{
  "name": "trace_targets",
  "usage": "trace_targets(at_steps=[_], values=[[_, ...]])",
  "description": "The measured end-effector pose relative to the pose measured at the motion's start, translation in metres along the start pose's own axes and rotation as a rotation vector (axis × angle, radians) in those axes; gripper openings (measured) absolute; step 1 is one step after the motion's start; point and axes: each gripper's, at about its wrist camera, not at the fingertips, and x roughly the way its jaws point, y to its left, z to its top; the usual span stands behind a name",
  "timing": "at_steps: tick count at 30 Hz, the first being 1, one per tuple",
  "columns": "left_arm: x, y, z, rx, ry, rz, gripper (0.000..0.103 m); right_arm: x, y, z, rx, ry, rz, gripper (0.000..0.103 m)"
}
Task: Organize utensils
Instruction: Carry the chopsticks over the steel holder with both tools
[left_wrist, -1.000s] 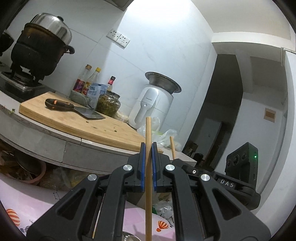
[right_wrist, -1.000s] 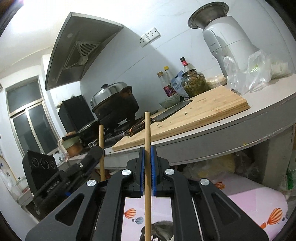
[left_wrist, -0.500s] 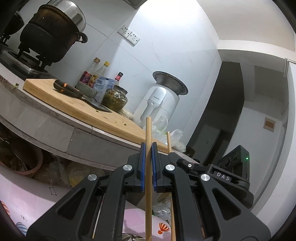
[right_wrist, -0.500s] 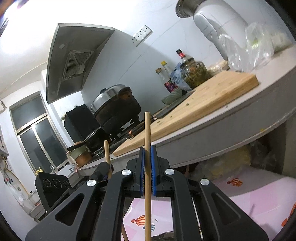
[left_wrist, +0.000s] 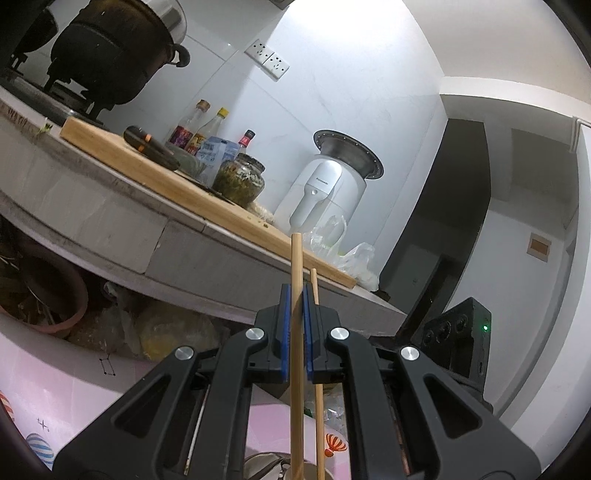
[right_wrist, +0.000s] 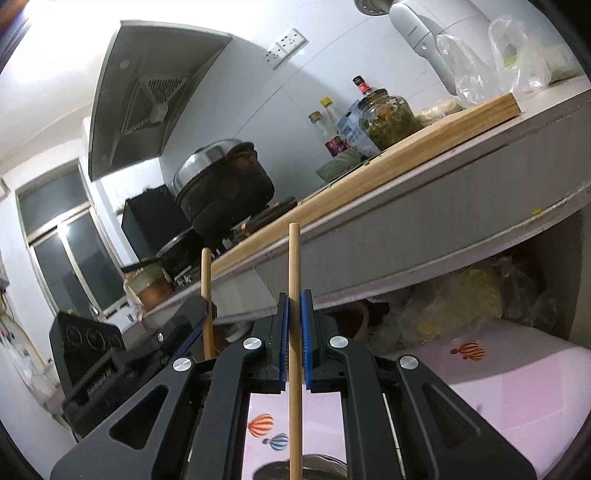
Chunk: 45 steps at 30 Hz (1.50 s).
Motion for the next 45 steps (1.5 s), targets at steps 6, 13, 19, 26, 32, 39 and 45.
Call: trace_targets(at_steps=[6,13,19,26,32,39,45], values=[[-0.002,0.006,-0.008,-0.019,0.005,-0.007,0.006,-0.001,0.012,-0.014,-0.100,0.018,-0.021,0.007],[-0.004,0.003,-0.007,-0.014,0.004,-0.012,0.006,-0.007,0.018,-0.028,-0.154,0.037,-0.033,0.007],[-0.007,-0.001,-0.006,-0.007,0.000,-0.017,0.006,-0.009,0.018,-0.039,-0.178,0.056,-0.040,0.007],[-0.010,-0.003,-0.004,-0.001,-0.003,-0.019,0.006,-0.013,0.021,-0.057,-0.242,0.098,-0.066,0.007],[-0.011,-0.002,-0.004,-0.006,-0.004,-0.017,0.006,-0.021,0.018,-0.070,-0.264,0.131,-0.082,0.007],[-0.013,-0.007,0.000,-0.010,-0.018,-0.037,0.006,-0.026,0.019,-0.077,-0.288,0.168,-0.091,0.007],[-0.010,-0.015,0.006,0.003,-0.025,-0.050,0.006,-0.025,0.021,-0.081,-0.311,0.201,-0.102,0.007]])
